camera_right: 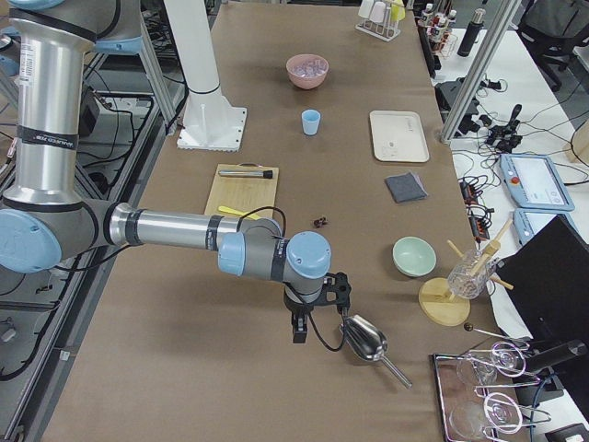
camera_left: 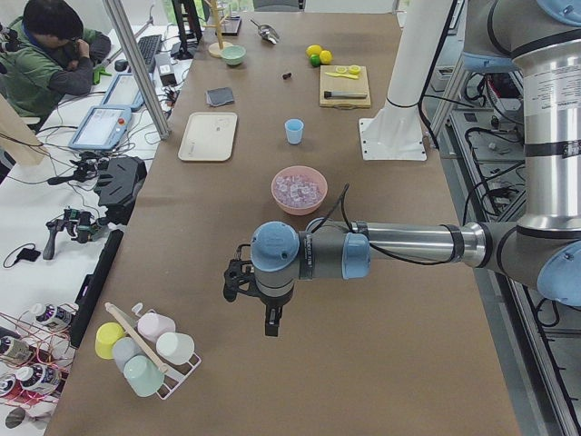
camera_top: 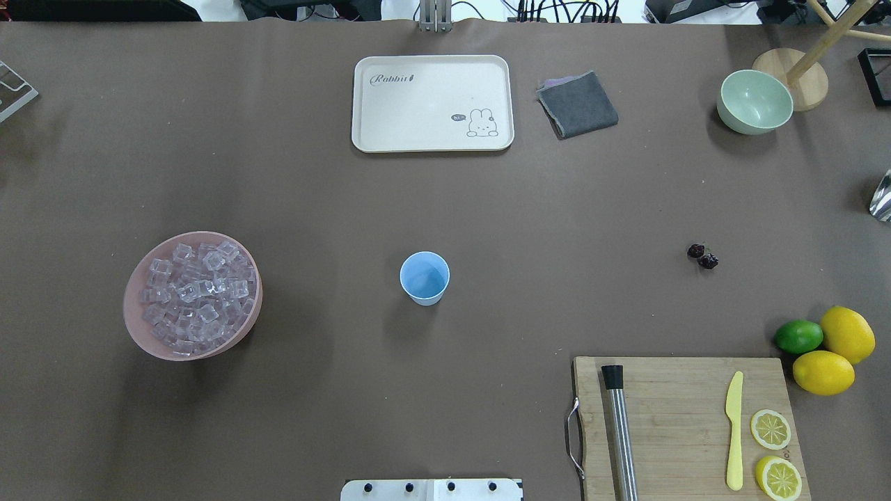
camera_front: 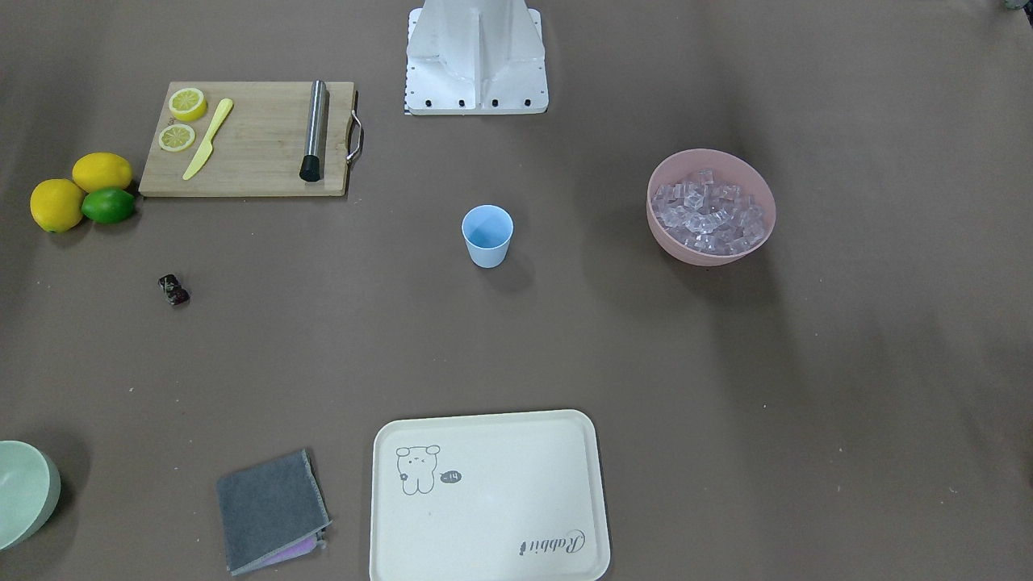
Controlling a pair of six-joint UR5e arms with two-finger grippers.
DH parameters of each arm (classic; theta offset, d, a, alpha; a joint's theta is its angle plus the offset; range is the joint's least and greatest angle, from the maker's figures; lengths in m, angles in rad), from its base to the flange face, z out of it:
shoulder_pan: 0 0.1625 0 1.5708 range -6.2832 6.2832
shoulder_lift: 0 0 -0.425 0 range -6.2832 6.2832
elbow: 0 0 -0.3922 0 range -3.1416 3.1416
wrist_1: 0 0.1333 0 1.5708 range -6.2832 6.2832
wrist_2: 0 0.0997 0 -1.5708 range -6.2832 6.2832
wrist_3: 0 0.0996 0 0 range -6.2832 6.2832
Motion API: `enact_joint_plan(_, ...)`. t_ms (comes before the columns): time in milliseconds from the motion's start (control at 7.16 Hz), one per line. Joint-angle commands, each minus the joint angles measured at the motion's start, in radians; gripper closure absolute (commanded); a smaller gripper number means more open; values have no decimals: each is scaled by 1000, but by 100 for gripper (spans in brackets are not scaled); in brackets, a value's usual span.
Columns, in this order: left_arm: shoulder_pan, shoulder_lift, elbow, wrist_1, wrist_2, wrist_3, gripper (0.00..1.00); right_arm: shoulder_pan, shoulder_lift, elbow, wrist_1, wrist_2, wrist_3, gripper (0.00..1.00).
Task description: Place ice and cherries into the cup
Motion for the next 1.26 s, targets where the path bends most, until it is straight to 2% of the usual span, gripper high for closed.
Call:
enact_joint_plan(0, 1, 0, -3, 0, 28, -2, 2, 0, -3, 1, 0, 0, 0, 0)
enact_joint_plan(838, 1, -6, -27, -3, 34, 0, 2, 0, -3, 67, 0, 2, 8, 0)
enact_joint_plan(1117, -5, -14, -39, -6, 28, -3, 2, 2, -10, 154, 0, 2, 9, 0)
